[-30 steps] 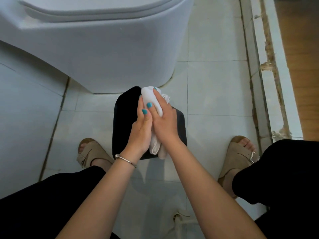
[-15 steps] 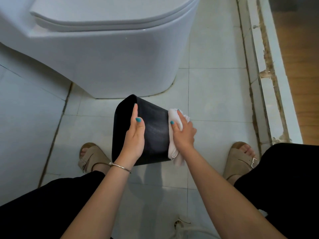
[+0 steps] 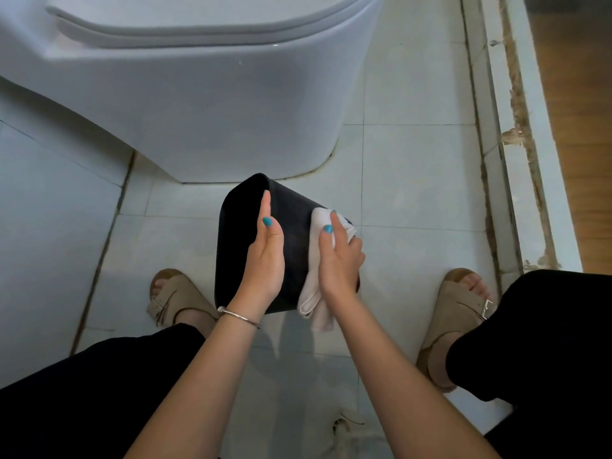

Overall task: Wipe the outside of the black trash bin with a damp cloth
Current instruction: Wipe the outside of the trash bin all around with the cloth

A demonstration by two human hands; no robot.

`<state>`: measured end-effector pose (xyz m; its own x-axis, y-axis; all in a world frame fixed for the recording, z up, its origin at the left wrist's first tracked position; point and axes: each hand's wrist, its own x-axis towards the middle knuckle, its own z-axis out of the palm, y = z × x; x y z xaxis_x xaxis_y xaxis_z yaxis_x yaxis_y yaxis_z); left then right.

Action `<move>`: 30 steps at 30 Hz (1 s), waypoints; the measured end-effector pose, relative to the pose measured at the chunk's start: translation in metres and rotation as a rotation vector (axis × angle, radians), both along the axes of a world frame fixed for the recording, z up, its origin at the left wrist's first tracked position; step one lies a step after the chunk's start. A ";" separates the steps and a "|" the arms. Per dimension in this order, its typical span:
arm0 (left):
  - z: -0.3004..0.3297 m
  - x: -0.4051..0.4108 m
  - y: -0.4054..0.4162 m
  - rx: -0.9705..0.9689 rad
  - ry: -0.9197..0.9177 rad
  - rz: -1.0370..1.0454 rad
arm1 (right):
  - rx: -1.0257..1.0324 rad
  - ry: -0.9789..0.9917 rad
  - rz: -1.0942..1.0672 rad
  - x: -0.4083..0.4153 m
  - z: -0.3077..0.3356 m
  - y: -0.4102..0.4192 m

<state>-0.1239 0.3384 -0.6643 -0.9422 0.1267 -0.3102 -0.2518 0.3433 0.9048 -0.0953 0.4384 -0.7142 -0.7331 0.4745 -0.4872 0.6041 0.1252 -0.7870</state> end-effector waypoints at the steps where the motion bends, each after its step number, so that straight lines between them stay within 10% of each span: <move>1: 0.000 0.000 -0.002 0.015 -0.003 0.005 | -0.034 0.027 0.019 0.003 0.009 -0.006; 8: -0.010 0.004 -0.005 0.105 -0.025 0.124 | -0.233 0.255 0.153 0.012 0.046 -0.038; 20: -0.001 0.004 -0.026 -0.031 0.015 0.084 | 0.259 0.216 0.336 0.014 0.006 -0.029; 30: 0.003 0.006 -0.026 -0.068 -0.033 0.094 | 0.236 0.053 0.168 0.015 -0.049 0.022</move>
<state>-0.1181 0.3125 -0.6616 -0.9380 0.0162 -0.3461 -0.3150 0.3768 0.8711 -0.0803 0.4600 -0.7629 -0.8324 0.4398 -0.3372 0.5185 0.4032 -0.7541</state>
